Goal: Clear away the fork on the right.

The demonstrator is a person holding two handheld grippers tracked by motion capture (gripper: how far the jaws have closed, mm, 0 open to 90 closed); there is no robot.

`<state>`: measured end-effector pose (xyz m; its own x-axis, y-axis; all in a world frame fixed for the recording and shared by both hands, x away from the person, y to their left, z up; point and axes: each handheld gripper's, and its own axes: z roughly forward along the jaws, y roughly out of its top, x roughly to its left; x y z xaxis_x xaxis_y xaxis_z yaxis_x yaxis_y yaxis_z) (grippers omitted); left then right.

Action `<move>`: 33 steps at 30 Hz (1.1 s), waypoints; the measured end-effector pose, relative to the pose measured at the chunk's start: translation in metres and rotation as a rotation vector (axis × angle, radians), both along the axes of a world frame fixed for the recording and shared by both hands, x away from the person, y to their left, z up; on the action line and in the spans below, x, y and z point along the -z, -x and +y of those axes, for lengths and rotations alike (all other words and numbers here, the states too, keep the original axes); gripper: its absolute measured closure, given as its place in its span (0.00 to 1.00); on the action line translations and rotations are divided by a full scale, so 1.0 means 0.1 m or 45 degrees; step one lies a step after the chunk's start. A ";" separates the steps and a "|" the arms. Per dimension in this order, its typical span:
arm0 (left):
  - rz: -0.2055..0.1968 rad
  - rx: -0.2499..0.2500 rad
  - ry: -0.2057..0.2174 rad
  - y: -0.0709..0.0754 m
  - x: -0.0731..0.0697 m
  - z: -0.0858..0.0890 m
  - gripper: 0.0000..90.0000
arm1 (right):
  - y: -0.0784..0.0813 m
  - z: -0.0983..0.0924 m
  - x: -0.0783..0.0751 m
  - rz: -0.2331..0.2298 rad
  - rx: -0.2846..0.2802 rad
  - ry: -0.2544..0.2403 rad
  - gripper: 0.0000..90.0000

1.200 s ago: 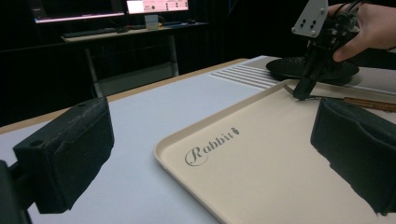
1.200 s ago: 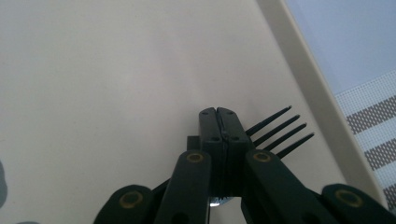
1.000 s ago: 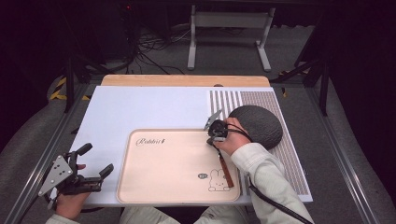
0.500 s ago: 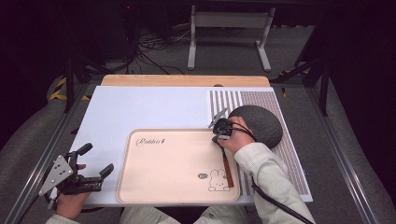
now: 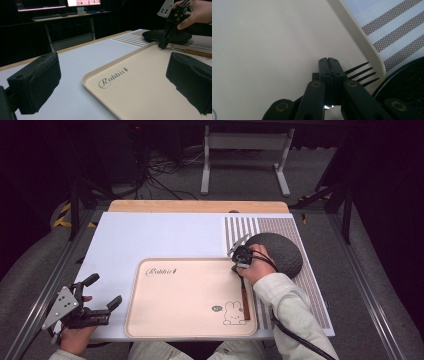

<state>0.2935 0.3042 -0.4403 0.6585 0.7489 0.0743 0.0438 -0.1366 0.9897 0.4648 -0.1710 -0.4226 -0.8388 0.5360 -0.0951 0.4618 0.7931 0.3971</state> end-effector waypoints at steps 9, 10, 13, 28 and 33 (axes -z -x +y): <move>-0.001 0.000 0.004 0.00 0.00 0.00 0.00 | 0.02 -0.03 -0.03 -0.019 0.000 -0.035 1.00; -0.004 0.001 0.004 0.00 0.00 0.00 0.00 | 0.02 -0.03 -0.05 -0.036 0.000 -0.050 0.98; 0.000 -0.002 0.000 0.00 0.00 0.00 0.00 | 0.04 -0.06 -0.13 -0.086 0.000 -0.095 0.82; 0.003 -0.009 0.006 0.00 0.00 0.00 0.00 | 0.39 -0.48 -0.55 -0.341 -0.004 -0.346 0.24; 0.004 -0.009 0.004 0.00 0.00 -0.01 0.00 | 0.50 -0.65 -0.60 -0.398 0.027 -0.415 0.19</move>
<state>0.2935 0.3030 -0.4405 0.6535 0.7537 0.0697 0.0477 -0.1329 0.9900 0.4149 -0.2359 -0.3622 -0.7852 0.5967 -0.1656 0.2948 0.5953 0.7474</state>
